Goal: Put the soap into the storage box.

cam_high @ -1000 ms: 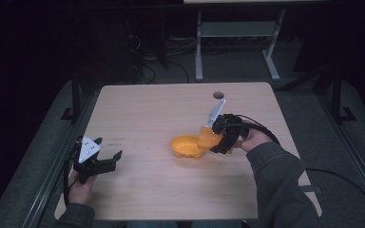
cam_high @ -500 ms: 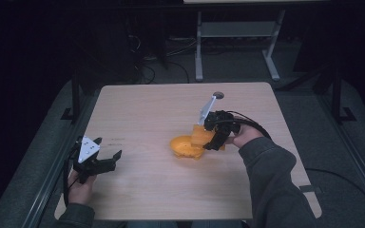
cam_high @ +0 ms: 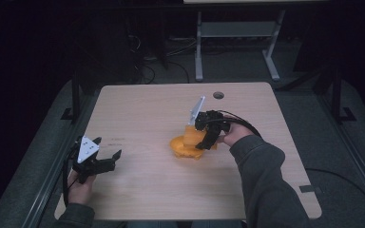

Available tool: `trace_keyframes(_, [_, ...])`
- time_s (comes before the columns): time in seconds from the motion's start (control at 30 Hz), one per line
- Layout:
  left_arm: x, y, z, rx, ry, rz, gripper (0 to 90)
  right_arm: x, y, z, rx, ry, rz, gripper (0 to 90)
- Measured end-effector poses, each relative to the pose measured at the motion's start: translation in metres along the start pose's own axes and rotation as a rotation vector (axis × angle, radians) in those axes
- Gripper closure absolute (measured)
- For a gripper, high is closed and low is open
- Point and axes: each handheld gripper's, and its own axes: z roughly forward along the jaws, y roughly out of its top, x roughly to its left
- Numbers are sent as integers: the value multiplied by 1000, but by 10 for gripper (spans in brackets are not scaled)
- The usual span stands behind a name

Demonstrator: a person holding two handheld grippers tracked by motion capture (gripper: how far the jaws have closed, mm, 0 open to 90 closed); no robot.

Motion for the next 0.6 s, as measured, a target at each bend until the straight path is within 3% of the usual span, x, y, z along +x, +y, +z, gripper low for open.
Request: trace_keyframes(0.6, [1,0,0,1,2,-1,141,-2,21,14,-18,29,-27,206])
